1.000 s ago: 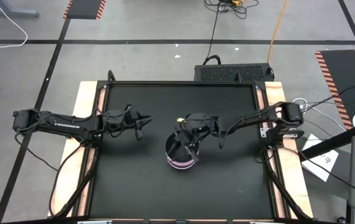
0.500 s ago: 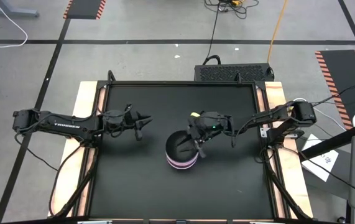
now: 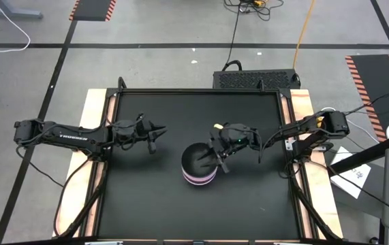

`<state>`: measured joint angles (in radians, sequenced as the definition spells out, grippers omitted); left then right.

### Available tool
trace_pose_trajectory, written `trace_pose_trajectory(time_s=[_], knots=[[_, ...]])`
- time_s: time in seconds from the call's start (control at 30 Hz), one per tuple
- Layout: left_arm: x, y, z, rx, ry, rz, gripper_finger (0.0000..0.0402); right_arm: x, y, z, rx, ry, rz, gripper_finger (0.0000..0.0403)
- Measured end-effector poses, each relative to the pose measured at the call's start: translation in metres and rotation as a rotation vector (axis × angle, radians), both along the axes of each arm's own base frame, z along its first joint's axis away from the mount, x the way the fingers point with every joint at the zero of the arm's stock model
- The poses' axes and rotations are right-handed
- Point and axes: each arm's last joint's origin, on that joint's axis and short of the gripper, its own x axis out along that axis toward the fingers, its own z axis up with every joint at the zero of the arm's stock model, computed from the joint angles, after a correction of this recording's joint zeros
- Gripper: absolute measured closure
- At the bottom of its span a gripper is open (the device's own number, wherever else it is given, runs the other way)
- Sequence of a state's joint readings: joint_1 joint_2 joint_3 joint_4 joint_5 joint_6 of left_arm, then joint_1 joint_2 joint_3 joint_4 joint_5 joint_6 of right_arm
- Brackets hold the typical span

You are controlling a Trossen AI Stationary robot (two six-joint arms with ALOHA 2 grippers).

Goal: Nest bowls inside each other
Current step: Stack the black bowl into the purple bowl

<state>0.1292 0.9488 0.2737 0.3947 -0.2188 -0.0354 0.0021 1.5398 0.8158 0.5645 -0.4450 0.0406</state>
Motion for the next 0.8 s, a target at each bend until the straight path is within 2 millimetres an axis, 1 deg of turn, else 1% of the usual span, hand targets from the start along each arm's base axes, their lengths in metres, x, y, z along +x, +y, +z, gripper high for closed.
trace_pose_trajectory(time_s=[0.37, 0.57, 0.8], knots=[[0.000, 0.000, 0.000, -0.002, 0.000, 0.001, 0.0314, 0.000, 0.000, -0.001, 0.001, 0.015, -0.007, 0.0275], [0.000, 0.000, 0.000, 0.000, 0.001, 0.000, 0.0314, -0.001, -0.002, 0.007, 0.006, -0.036, -0.008, 0.0275], [0.000, 0.000, 0.000, 0.004, 0.002, -0.001, 0.0314, -0.003, -0.007, 0.006, 0.010, -0.003, -0.024, 0.0275]])
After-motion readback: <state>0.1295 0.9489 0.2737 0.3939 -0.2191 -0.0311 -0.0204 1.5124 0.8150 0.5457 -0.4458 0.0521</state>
